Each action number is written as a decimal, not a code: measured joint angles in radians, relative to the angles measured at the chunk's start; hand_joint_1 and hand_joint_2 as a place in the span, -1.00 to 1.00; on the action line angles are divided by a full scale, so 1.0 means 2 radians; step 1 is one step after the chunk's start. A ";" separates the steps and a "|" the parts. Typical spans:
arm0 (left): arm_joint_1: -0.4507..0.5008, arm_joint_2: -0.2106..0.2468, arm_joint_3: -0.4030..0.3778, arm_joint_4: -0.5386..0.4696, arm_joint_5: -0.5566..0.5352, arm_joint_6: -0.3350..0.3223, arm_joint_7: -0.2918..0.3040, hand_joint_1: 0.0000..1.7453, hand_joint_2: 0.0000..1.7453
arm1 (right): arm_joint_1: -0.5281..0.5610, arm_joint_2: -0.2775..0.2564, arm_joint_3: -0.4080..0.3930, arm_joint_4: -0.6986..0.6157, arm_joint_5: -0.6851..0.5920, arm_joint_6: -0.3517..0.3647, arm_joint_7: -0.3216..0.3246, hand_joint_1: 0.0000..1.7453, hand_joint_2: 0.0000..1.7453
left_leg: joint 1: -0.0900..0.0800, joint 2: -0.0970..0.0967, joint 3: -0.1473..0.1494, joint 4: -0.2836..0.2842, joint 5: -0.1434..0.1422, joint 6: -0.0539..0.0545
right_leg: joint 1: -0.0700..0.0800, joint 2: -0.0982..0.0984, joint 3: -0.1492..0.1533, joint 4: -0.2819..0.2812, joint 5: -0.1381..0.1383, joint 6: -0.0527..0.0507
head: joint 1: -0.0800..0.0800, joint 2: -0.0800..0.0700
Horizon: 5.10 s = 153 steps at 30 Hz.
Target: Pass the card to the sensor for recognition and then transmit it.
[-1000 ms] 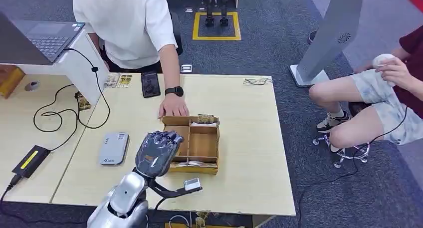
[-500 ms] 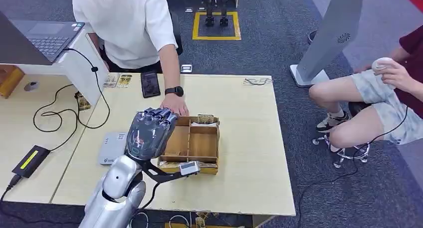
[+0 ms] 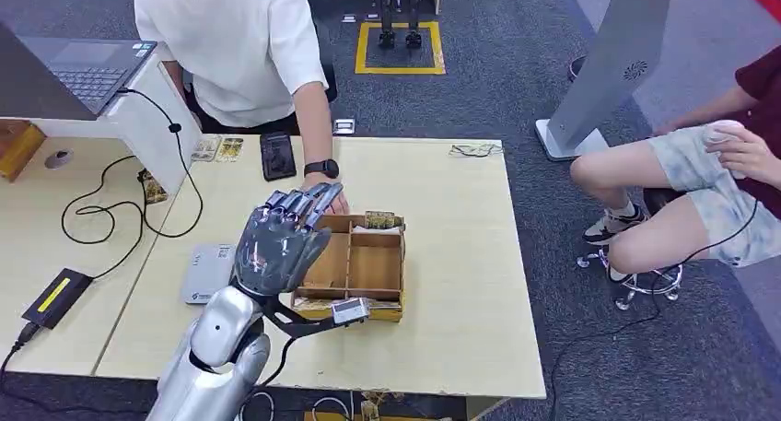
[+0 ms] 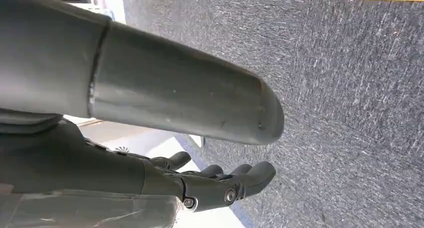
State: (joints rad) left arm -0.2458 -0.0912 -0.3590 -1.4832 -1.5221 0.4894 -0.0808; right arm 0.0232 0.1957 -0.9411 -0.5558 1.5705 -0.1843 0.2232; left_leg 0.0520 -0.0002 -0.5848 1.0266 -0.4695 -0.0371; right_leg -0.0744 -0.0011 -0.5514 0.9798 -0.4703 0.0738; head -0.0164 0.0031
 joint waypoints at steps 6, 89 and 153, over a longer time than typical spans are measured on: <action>0.024 -0.001 0.000 0.000 0.003 0.002 -0.008 -1.00 1.00 | 0.001 0.000 -0.001 0.001 0.000 0.000 0.014 -1.00 -1.00 | 0.000 0.000 0.000 0.000 0.000 0.000 | 0.000 0.000 0.000 0.000 0.000 0.000 | 0.000 0.000; 0.091 0.011 0.004 -0.011 0.000 -0.067 0.087 -1.00 1.00 | 0.025 0.030 -0.011 -0.092 0.000 0.046 0.035 -1.00 -1.00 | 0.000 0.000 0.000 0.000 0.000 0.000 | 0.000 0.000 0.000 0.000 0.000 0.000 | 0.000 0.000; 0.128 -0.040 0.091 -0.099 0.107 0.076 -0.056 -1.00 1.00 | 0.033 0.048 -0.004 -0.114 0.000 0.044 0.034 -1.00 -1.00 | 0.000 0.000 0.000 0.000 0.000 0.000 | 0.000 0.000 0.000 0.000 0.000 0.000 | 0.000 0.000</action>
State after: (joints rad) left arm 0.0102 -0.1709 -0.1770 -1.6804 -1.3080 0.6409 -0.1934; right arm 0.0890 0.2922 -0.9491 -0.7832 1.5709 -0.0958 0.2903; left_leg 0.0520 -0.0002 -0.5854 1.0263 -0.4697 -0.0371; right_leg -0.0745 -0.0015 -0.5517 0.9798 -0.4707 0.0737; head -0.0160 0.0031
